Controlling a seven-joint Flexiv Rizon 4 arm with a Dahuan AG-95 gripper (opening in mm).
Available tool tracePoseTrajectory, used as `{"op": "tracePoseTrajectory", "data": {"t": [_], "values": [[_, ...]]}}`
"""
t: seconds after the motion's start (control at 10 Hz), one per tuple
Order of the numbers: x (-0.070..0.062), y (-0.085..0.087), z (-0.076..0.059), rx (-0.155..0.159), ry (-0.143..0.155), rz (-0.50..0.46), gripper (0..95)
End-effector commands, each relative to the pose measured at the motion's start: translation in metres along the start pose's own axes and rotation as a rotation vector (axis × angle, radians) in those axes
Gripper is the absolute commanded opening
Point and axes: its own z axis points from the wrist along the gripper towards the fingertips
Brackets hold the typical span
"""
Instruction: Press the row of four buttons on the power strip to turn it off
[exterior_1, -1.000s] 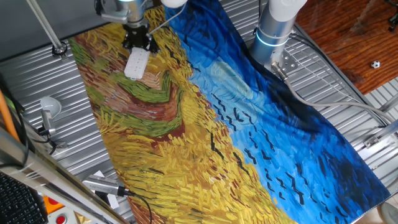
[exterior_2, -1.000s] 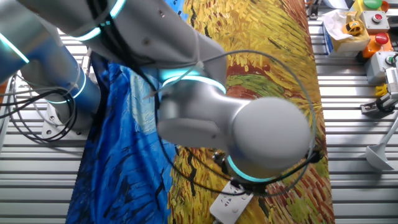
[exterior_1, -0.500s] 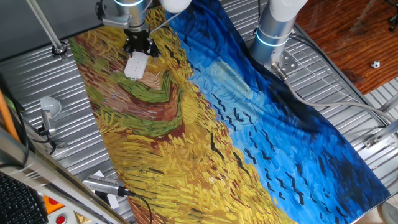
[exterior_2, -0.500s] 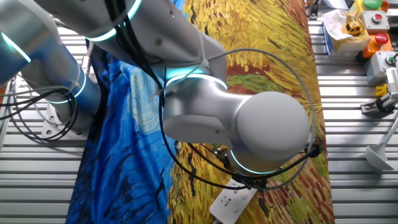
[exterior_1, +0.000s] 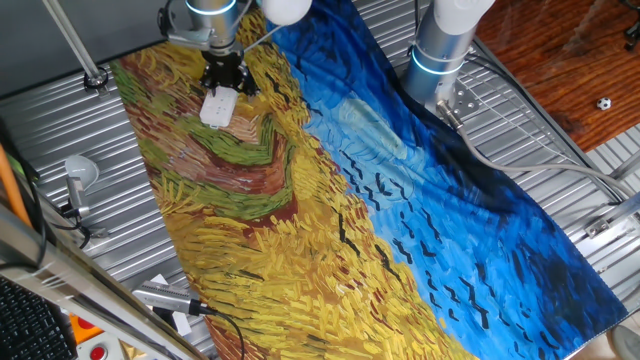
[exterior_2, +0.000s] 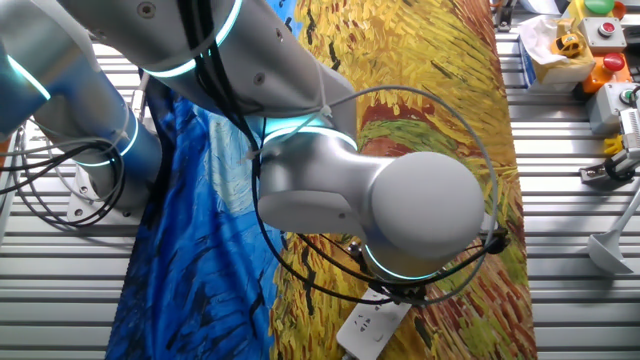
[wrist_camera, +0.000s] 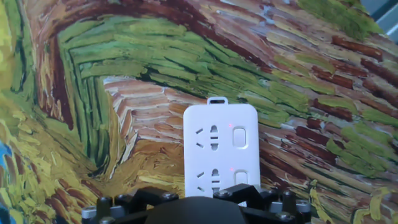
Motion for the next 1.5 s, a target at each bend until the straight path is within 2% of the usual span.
{"op": "tracePoseTrajectory", "data": {"t": [0.1,0.4,0.7,0.8,1.3,1.5], "values": [[-0.001,0.0,0.0,0.004,0.006,-0.005,76.0],[-0.001,0.0,-0.003,0.002,0.008,-0.006,76.0],[-0.004,-0.002,-0.017,-0.007,0.013,-0.006,76.0],[-0.006,-0.002,-0.018,-0.009,0.012,-0.006,76.0],[-0.037,0.004,-0.021,-0.012,0.013,-0.006,76.0],[-0.038,0.005,-0.015,-0.011,0.006,-0.017,76.0]]}}
